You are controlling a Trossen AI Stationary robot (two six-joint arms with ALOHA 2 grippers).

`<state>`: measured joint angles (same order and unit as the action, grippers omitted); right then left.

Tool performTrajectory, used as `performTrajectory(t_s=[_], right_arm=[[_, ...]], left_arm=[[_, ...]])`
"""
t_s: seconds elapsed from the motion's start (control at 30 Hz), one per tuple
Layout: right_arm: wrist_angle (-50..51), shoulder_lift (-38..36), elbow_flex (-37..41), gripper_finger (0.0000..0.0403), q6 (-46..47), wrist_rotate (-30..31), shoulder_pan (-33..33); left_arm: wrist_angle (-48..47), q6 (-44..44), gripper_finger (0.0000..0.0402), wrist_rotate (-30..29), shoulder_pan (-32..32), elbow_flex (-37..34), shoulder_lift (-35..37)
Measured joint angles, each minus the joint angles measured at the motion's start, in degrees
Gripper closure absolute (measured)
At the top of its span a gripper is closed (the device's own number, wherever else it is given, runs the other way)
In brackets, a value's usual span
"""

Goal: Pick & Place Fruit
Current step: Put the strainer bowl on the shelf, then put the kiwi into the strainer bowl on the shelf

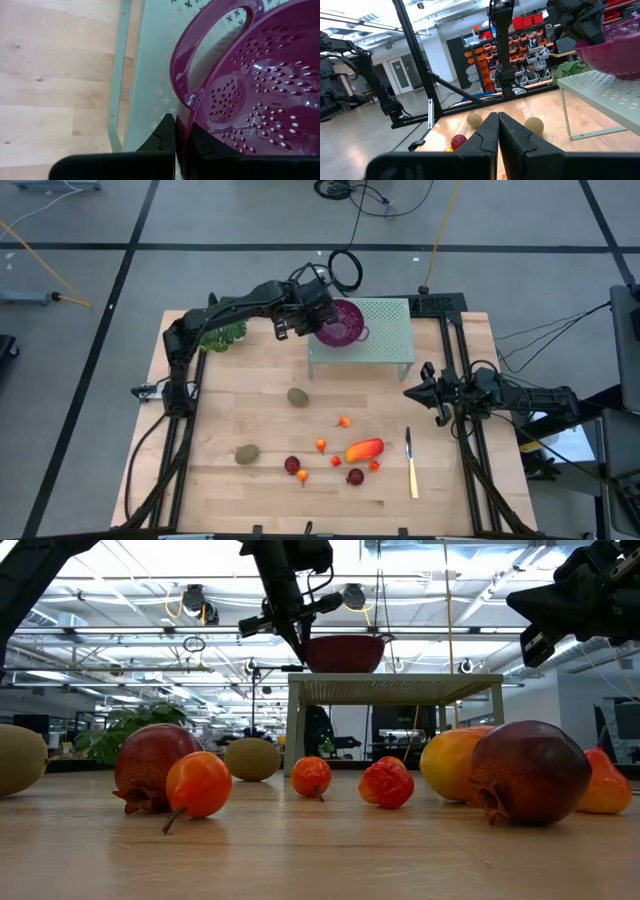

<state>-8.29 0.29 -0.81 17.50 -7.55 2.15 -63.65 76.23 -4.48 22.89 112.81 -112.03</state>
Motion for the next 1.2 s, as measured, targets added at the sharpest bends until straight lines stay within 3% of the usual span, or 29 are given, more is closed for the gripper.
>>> performTrajectory(t_s=[0.37, 0.83, 1.2], right_arm=[[0.0, 0.0, 0.0, 0.0399, 0.0, 0.0, 0.0], [0.0, 0.0, 0.0, 0.0399, 0.0, 0.0, 0.0], [0.8, 0.0, 0.0, 0.0399, 0.0, 0.0, 0.0]], left_arm=[[0.0, -0.9, 0.0357, 0.2, 0.0, 0.0, 0.0], [-3.1, -1.7, 0.0270, 0.6, 0.0, 0.0, 0.9], [4.1, -6.9, 0.0244, -0.1, -2.3, 0.0, 6.2]])
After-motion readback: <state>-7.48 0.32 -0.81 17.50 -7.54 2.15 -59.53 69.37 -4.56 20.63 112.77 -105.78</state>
